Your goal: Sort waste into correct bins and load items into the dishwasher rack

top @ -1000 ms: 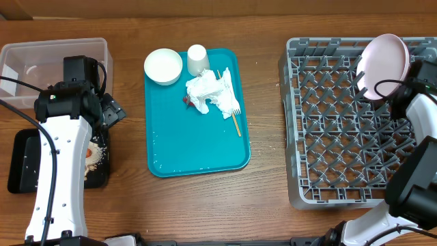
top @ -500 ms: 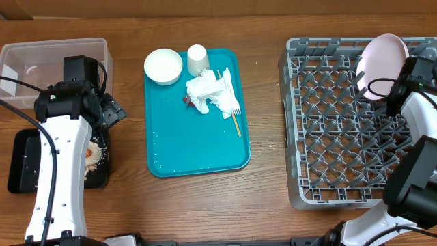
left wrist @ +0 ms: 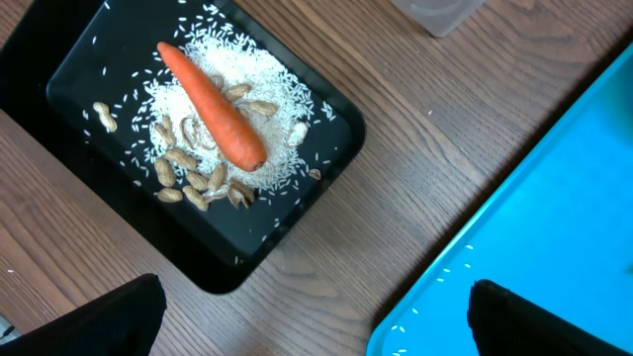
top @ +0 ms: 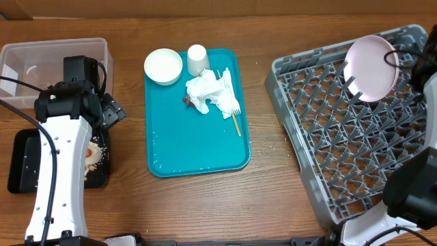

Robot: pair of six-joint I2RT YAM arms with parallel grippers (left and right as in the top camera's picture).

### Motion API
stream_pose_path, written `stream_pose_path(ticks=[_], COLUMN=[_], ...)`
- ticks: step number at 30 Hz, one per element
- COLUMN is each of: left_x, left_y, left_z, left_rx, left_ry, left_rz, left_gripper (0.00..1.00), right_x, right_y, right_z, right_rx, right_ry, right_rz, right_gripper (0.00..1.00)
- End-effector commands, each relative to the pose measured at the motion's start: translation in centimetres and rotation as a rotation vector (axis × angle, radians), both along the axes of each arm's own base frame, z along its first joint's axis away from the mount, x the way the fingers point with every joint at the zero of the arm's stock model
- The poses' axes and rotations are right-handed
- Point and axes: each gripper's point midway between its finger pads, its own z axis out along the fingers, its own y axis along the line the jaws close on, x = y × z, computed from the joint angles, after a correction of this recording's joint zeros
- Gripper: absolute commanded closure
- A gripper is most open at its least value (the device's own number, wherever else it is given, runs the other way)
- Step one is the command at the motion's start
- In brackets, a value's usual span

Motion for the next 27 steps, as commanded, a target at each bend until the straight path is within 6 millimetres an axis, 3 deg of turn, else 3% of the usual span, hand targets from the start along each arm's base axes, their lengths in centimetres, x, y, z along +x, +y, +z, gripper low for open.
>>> stream_pose_path(ticks=[1,7,14,19,23,27], left_x=[0.2,0.2,0.2,0.2,0.2,0.2], left_y=[0.1,0.1,0.1,0.1,0.1,0.1], left_z=[0.4,0.4,0.4,0.4,0.4,0.4], left_rx=[0.004,0.004,0.004,0.004,0.004,0.004], left_ry=[-0.012,-0.012,-0.012,-0.012,-0.012,-0.012], left_rz=[-0.010,-0.010,-0.010,-0.010,-0.010,-0.010], left_gripper=[0.00,0.00,0.00,0.00,0.00,0.00], right_x=[1.3,-0.7,-1.9,-1.3,-1.0,-1.2], right_y=[1.8,0.6,-0.3,0.1,0.9,1.1], right_z=[4.3,4.3,2.9,1.3,-1.2,-1.5], right_rx=[0.075,0.110,0.252,0.308,0.367,0.376], right_ry=[-0.169,-0.220,-0.246,-0.188,-0.143,-0.131], right_rz=[0.052,-0.072,-0.082,0.031,0.059,0.056], right_gripper=[0.19,0.07,0.05,0.17,0.27,0.37])
